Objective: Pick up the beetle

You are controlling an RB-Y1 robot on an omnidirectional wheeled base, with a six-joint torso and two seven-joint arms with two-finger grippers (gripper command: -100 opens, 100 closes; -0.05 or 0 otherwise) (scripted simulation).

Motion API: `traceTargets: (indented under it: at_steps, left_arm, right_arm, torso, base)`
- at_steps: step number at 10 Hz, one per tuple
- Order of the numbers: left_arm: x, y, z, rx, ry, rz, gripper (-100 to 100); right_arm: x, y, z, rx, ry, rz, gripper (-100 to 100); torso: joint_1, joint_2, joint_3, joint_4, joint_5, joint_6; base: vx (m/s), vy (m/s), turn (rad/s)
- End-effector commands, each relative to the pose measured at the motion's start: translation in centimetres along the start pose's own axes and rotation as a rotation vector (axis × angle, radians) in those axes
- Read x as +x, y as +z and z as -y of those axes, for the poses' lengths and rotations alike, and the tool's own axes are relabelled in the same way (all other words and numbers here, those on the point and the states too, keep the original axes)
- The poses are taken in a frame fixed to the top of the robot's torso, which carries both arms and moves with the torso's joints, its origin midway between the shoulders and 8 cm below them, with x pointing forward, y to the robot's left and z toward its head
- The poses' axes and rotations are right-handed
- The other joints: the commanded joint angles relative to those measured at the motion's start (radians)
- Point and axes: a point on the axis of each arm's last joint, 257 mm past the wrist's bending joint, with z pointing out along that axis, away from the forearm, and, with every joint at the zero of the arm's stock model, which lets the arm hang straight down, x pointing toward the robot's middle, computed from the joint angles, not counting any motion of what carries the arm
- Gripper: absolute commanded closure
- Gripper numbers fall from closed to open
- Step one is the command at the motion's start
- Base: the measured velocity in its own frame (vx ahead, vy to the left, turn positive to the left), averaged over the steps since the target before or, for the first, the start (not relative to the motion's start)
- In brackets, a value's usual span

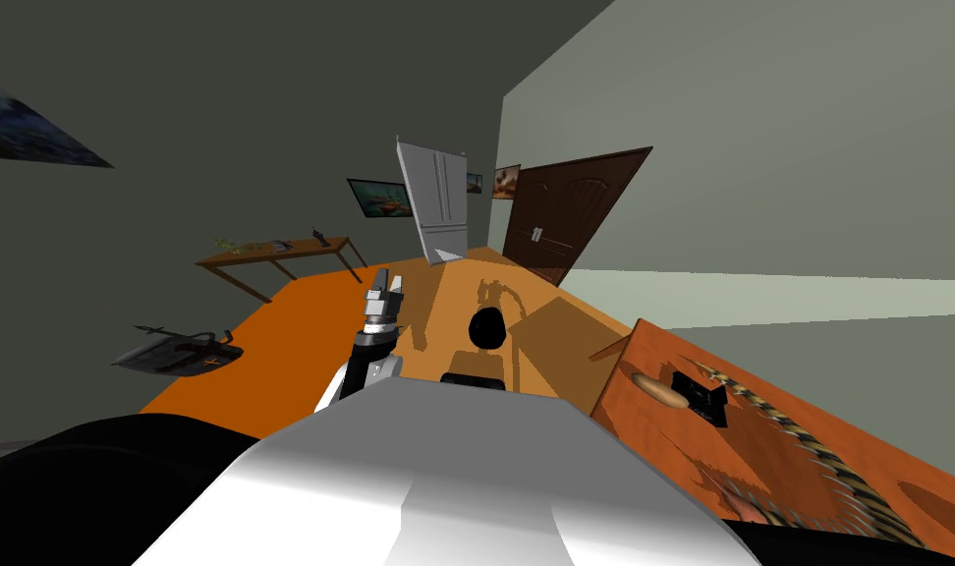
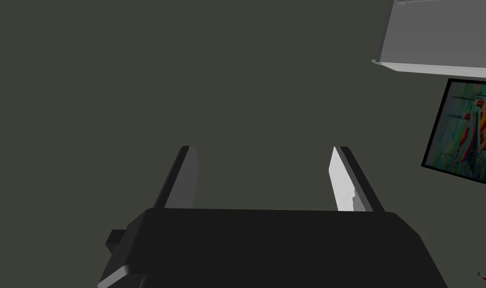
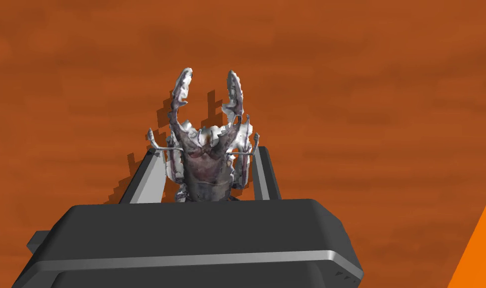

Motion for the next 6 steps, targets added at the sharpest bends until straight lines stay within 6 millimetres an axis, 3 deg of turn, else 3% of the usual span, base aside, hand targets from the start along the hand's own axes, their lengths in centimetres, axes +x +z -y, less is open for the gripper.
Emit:
traceTargets:
  at_steps: [1,2,4,5,6]
  left_arm:
    - [0.0,0.0,0.0,0.0,0.0,0.0,0]
    - [0.0,0.0,0.0,0.0,0.0,0.0,0]
    - [0.0,0.0,0.0,0.0,0.0,0.0,0]
    - [0.0,0.0,0.0,0.0,0.0,0.0,0]
    - [0.0,0.0,0.0,0.0,0.0,0.0,0]
  right_arm:
    - [0.0,0.0,0.0,0.0,0.0,0.0,0]
    - [0.5,-0.8,0.8,0.003,-0.005,-0.002,100]
    - [1.4,-1.9,1.9,0.004,-0.012,-0.005,100]
    - [1.2,-1.6,1.5,0.005,-0.009,-0.006,100]
    - [1.3,-1.7,1.6,0.005,-0.01,-0.005,0]
  torso:
    - [0.0,0.0,0.0,0.0,0.0,0.0]
    - [0.0,0.0,0.0,0.0,0.0,0.0]
    - [0.005,-0.002,-0.001,0.0,0.001,0.0]
    - [0.006,-0.003,-0.002,-0.001,0.002,0.0]
    - [0.004,-0.002,-0.001,0.0,0.001,0.0]
  base:
    - [0.0,0.0,0.0]
    - [0.019,0.045,-0.046]
    - [0.037,0.072,-0.047]
    - [0.018,0.035,-0.015]
    - [0.003,0.007,0.001]
